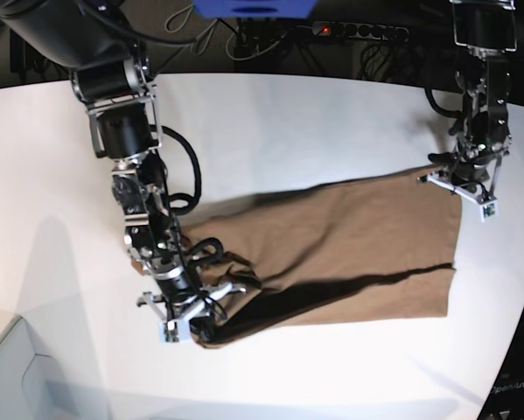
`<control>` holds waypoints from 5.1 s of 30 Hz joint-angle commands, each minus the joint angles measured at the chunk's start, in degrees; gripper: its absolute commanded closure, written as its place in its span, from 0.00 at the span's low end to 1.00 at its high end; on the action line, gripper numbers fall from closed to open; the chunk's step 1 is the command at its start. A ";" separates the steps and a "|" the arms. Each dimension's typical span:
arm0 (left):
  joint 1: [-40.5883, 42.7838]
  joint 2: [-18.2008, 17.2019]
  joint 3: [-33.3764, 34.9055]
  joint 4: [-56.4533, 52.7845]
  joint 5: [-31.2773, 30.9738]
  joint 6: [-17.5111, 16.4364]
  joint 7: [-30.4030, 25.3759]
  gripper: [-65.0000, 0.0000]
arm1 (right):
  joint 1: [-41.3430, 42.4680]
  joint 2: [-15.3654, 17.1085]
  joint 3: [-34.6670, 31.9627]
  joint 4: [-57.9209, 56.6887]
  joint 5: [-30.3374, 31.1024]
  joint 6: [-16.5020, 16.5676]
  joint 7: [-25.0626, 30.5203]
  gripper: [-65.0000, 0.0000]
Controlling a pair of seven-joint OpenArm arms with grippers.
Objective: Layout the t-shirt on the table in an organized manner, then fold the t-shirt properly
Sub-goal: 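Drag the shirt edge with the right gripper away from the left gripper, then regrasp the shirt with the right gripper and pull it flatter, then release with the right gripper and grasp the shirt's collar edge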
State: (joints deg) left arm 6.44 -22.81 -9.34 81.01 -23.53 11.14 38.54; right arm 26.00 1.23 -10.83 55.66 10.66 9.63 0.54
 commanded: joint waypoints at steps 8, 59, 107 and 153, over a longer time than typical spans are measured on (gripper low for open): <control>7.41 -3.35 -0.37 7.73 0.28 0.42 -0.17 1.00 | 10.35 -0.05 0.50 -3.31 0.29 -0.09 1.71 1.00; 7.59 -2.64 -4.06 10.90 0.28 0.42 -0.17 1.00 | -25.16 6.81 -0.38 28.78 0.20 -0.09 -5.94 0.32; -3.76 -1.50 -11.80 18.72 0.19 0.42 -0.08 1.00 | -5.91 2.85 7.62 17.35 -9.47 -0.18 -6.56 0.33; -6.30 -0.27 -11.80 20.39 0.72 0.42 -0.17 1.00 | -36.15 -4.53 -0.82 36.43 -9.73 -0.18 -6.38 1.00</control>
State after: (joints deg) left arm 1.48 -22.06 -20.75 100.05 -23.18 11.40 40.18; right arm -11.53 -2.85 -11.64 91.05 0.25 9.10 -8.64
